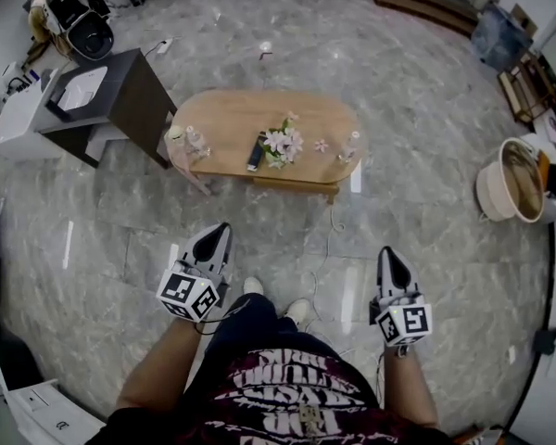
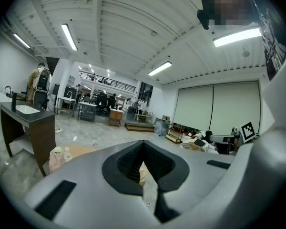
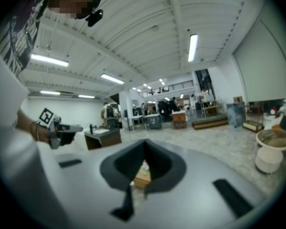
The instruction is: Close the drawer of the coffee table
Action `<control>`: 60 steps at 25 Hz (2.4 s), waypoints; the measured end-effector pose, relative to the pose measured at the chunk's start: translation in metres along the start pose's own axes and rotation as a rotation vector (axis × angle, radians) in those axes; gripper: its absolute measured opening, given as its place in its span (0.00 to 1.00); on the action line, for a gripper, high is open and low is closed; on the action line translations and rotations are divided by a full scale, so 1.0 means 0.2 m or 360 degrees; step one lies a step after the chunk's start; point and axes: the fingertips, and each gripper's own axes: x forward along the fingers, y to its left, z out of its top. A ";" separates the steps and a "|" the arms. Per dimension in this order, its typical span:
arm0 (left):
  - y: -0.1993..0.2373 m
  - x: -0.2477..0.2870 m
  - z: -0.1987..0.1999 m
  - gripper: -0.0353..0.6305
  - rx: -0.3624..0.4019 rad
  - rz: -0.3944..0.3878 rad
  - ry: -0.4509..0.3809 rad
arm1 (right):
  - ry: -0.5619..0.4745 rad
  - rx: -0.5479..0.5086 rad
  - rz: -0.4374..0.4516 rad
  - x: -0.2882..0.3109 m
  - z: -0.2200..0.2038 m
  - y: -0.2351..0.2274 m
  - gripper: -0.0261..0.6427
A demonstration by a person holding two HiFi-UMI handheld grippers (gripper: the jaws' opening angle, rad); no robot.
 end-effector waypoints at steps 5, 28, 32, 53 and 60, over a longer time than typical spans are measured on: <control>0.09 0.09 -0.09 0.09 0.0023 0.0035 0.0082 | 0.0114 -0.0060 0.0110 0.22 -0.09 0.06 0.08; 0.99 1.22 -1.07 0.09 0.0267 -0.0371 0.0849 | 0.0844 -0.0491 0.0399 1.63 -0.92 -0.13 0.08; 1.13 1.31 -1.49 0.09 0.0267 -0.0403 0.1042 | 0.0972 -0.0590 0.0520 1.79 -1.25 -0.18 0.08; 1.53 1.58 -2.67 0.31 0.0473 -0.0366 0.1333 | 0.1562 -0.1153 0.0564 1.84 -2.54 -0.99 0.35; 1.50 1.71 -2.65 0.32 0.0463 -0.0389 0.1248 | 0.1570 -0.1173 0.0634 1.90 -2.65 -0.97 0.35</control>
